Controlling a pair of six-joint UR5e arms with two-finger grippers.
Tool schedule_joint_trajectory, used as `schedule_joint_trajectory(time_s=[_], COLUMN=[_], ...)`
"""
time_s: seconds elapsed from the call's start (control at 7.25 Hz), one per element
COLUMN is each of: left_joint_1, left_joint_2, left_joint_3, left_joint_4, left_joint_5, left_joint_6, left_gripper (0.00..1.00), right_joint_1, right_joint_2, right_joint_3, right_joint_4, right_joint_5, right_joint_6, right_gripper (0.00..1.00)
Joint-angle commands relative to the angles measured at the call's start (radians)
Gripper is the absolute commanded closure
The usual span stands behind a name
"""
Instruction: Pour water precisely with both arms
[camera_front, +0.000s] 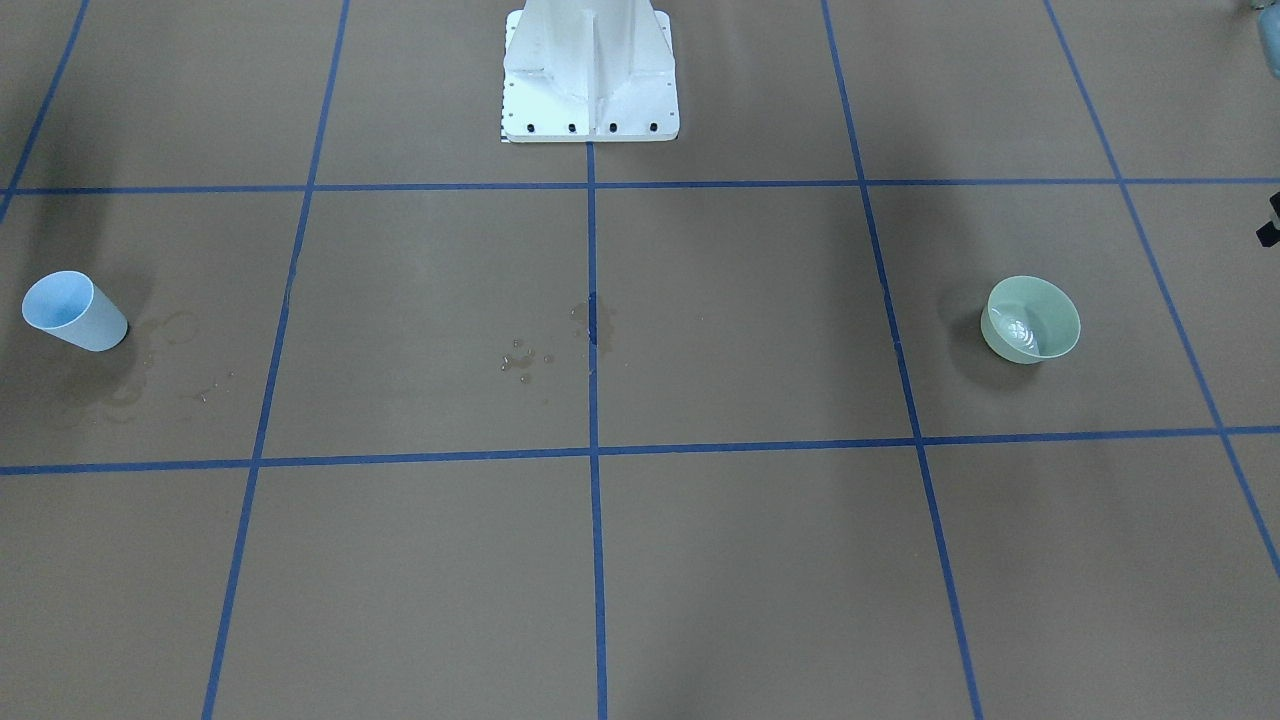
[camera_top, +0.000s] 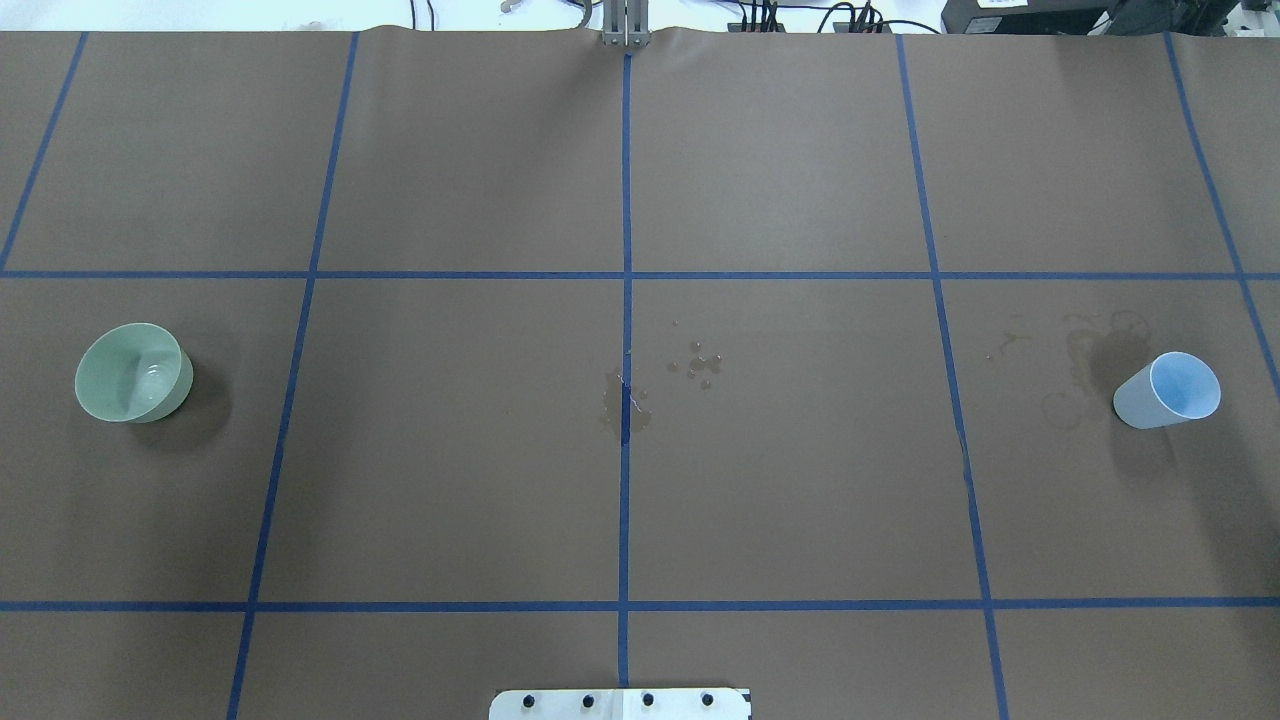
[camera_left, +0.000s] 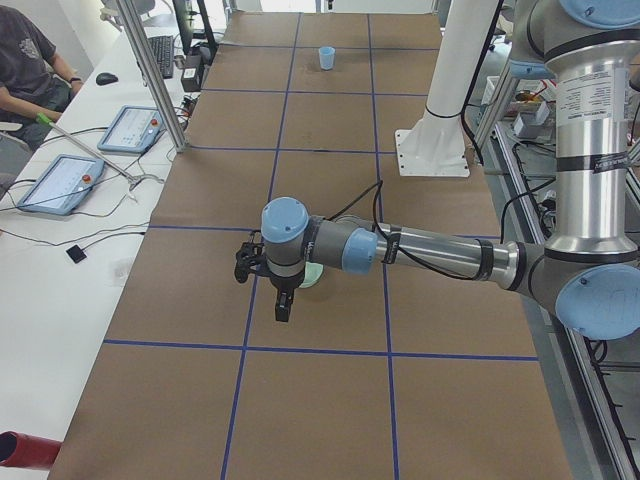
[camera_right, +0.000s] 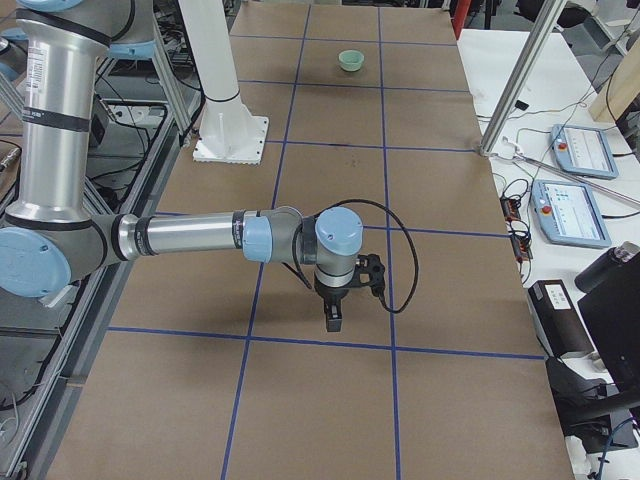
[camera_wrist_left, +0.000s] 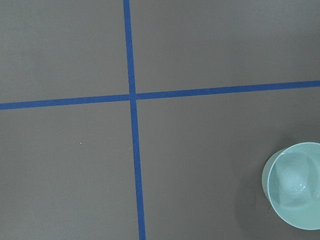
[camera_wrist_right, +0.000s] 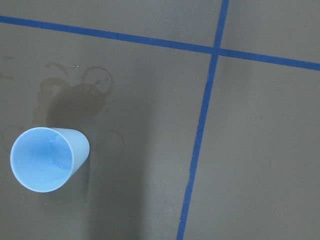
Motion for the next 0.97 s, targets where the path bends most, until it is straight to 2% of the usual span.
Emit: schedule_joint_trajectory(time_s=[0.0,0.55,0.83], left_joint_1=[0.001,0.003,0.020], left_joint_2=[0.069,0.083,0.081], left_joint_3=[-0.039,-0.050,-0.050], left_joint_4=[-0.033,-0.036,-0.058], left_joint_5=[-0.002,-0.012,-0.023], left_joint_6=[-0.002,-0.035,-0.115], left_gripper=[0.00,0.00,0.01], right_joint_1=[0.002,0.002,0.002], right_joint_2=[-0.011,-0.012,-0.012], right_joint_3=[0.002,0.002,0.002], right_joint_4=[-0.001,-0.001,-0.003], right_joint_5=[-0.011,0.012,0.029], right_joint_6=[0.001,0.002,0.002], right_gripper=[0.00,0.00,0.00])
